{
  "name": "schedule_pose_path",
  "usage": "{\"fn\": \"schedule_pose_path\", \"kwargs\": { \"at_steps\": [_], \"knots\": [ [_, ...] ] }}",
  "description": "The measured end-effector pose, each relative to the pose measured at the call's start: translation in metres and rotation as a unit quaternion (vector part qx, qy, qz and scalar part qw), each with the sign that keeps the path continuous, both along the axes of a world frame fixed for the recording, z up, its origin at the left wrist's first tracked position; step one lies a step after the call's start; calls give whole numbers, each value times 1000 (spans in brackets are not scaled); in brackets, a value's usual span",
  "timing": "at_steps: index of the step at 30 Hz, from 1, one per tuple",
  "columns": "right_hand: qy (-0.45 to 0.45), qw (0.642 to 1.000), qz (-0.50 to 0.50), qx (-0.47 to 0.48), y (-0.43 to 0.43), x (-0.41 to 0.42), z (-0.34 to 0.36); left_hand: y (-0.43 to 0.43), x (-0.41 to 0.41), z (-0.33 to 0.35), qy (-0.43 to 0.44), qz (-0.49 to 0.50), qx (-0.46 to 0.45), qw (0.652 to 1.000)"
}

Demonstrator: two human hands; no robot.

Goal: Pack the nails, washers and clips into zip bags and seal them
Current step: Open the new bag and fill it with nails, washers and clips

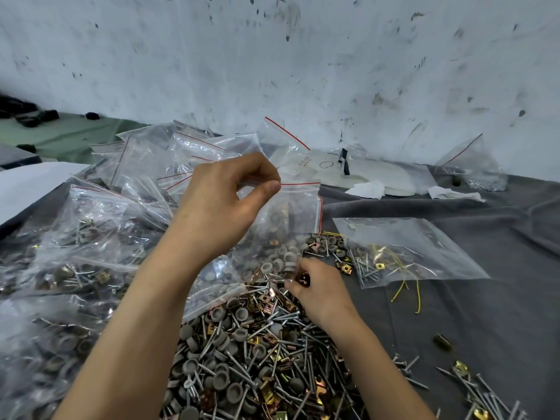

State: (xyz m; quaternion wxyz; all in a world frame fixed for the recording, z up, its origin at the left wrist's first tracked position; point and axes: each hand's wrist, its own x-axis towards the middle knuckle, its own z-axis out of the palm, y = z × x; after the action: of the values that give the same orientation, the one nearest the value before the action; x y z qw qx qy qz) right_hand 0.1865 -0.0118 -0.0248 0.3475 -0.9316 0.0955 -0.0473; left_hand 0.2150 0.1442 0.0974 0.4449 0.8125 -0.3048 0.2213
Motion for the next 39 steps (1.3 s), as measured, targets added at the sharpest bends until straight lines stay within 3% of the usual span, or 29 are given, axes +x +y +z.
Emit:
{"fn": "schedule_pose_path", "kwargs": {
  "at_steps": [4, 15, 26, 32, 39],
  "knots": [
    [0, 999, 4, 39, -2, 1, -1, -1, 0, -1, 0, 1, 2, 1000],
    [-11, 999, 7, -35, 7, -4, 3, -2, -1, 0, -2, 0, 3, 1000],
    [-22, 998, -23, 56, -1, -3, 5, 4, 1, 2, -10, 27, -34, 999],
    [15, 1000, 9, 5, 7, -6, 7, 6, 2, 3, -9, 37, -31, 999],
    [5, 993, -8, -120, 19, -8, 12, 3, 0, 2, 3, 8, -22, 1000]
  ]
}}
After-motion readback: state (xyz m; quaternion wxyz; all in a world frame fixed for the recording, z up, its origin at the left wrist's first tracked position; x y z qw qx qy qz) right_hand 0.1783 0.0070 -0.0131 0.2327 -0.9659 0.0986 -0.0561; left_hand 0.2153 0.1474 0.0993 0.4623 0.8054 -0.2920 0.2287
